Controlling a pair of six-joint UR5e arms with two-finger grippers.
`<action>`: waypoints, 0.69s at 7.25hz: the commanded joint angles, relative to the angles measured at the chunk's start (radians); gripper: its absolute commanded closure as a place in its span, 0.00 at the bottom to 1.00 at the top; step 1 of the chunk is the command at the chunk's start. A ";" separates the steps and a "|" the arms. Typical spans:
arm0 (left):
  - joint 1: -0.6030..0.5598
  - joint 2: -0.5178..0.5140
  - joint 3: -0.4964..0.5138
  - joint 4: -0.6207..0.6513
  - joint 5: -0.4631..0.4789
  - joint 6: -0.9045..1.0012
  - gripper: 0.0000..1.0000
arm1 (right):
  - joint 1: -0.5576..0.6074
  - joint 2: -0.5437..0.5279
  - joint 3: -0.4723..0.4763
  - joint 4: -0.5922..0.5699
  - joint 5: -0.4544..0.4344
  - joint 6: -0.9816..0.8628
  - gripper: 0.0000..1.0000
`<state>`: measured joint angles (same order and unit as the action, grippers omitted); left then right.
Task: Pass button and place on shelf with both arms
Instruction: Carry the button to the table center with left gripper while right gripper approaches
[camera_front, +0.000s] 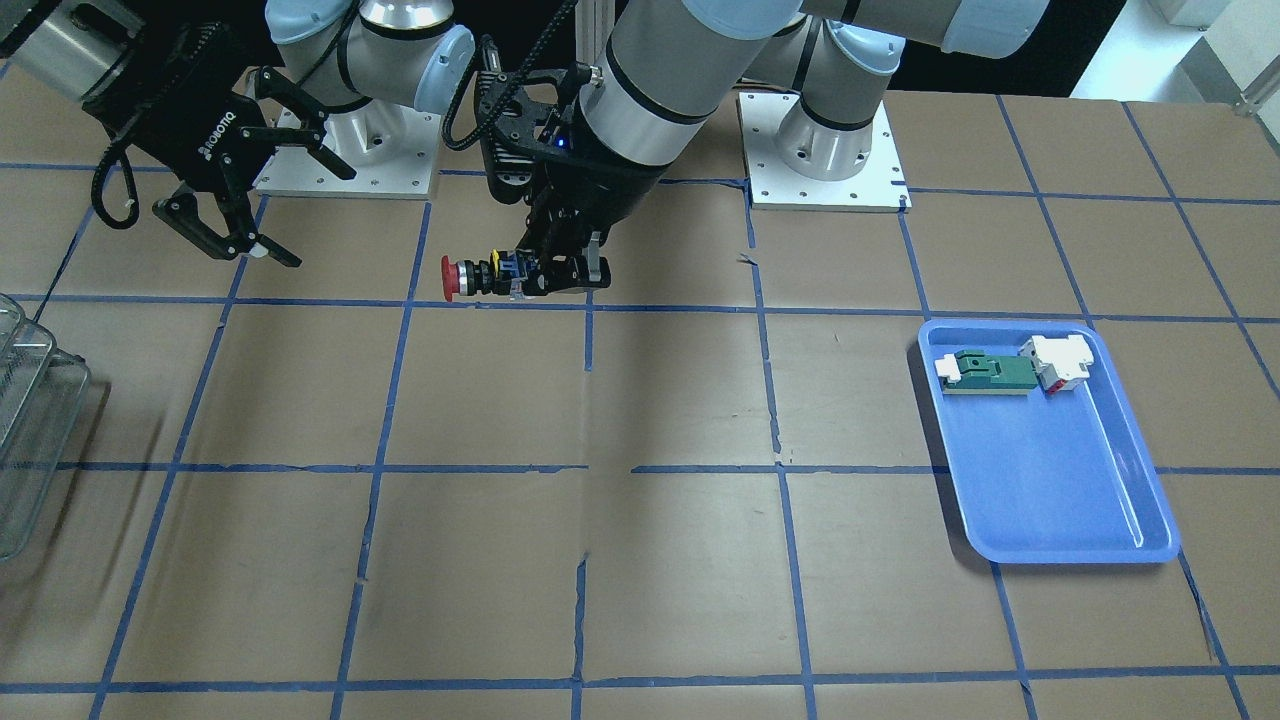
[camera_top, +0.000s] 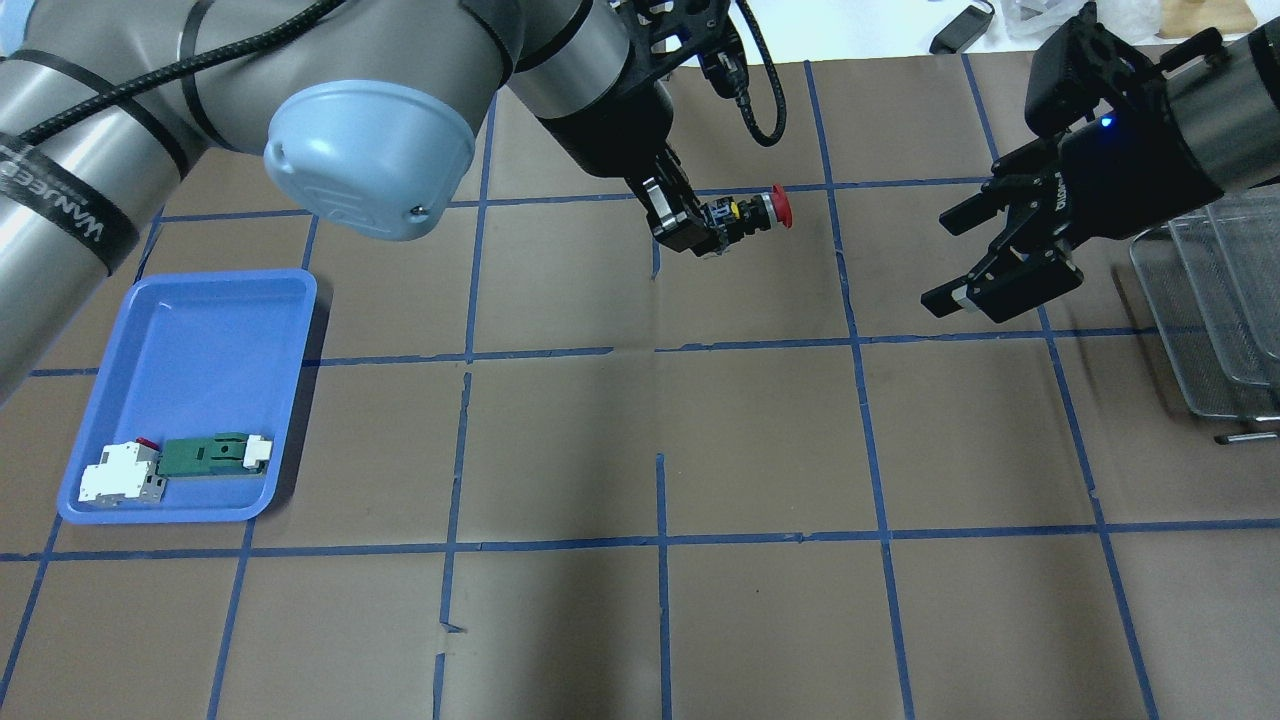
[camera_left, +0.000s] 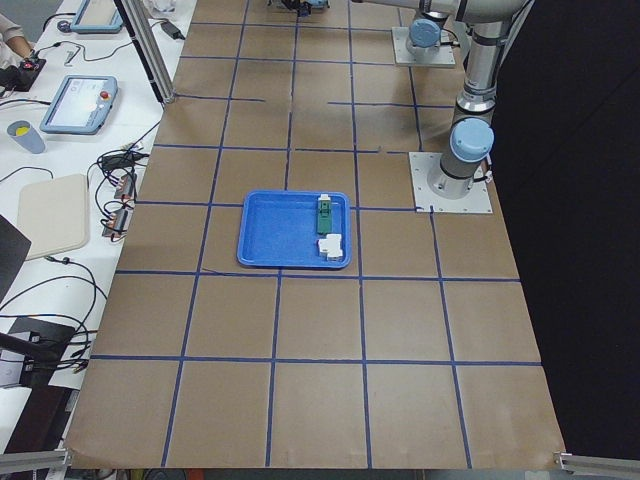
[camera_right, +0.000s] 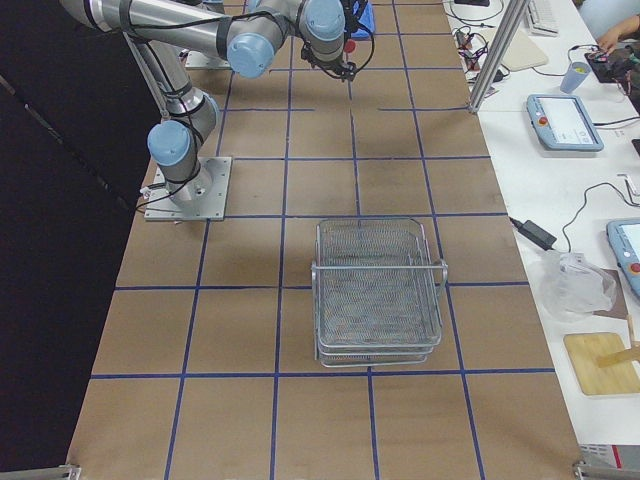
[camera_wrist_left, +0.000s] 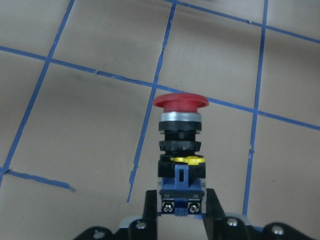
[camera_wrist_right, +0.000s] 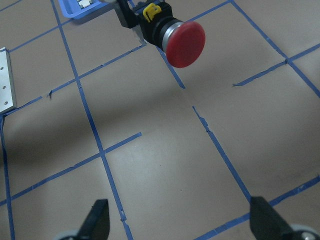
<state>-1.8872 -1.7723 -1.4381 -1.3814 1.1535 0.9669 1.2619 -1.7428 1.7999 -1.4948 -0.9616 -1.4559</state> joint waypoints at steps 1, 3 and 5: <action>-0.001 0.005 -0.002 0.008 0.000 -0.017 1.00 | 0.002 -0.009 0.002 -0.008 0.113 -0.013 0.00; -0.001 0.005 -0.002 0.013 -0.001 -0.020 1.00 | 0.004 0.002 -0.001 -0.021 0.118 -0.129 0.01; -0.003 0.005 -0.001 0.013 -0.001 -0.020 1.00 | 0.023 0.011 -0.002 -0.021 0.126 -0.202 0.02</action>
<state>-1.8894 -1.7673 -1.4396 -1.3686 1.1522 0.9468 1.2716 -1.7371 1.7980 -1.5147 -0.8411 -1.6140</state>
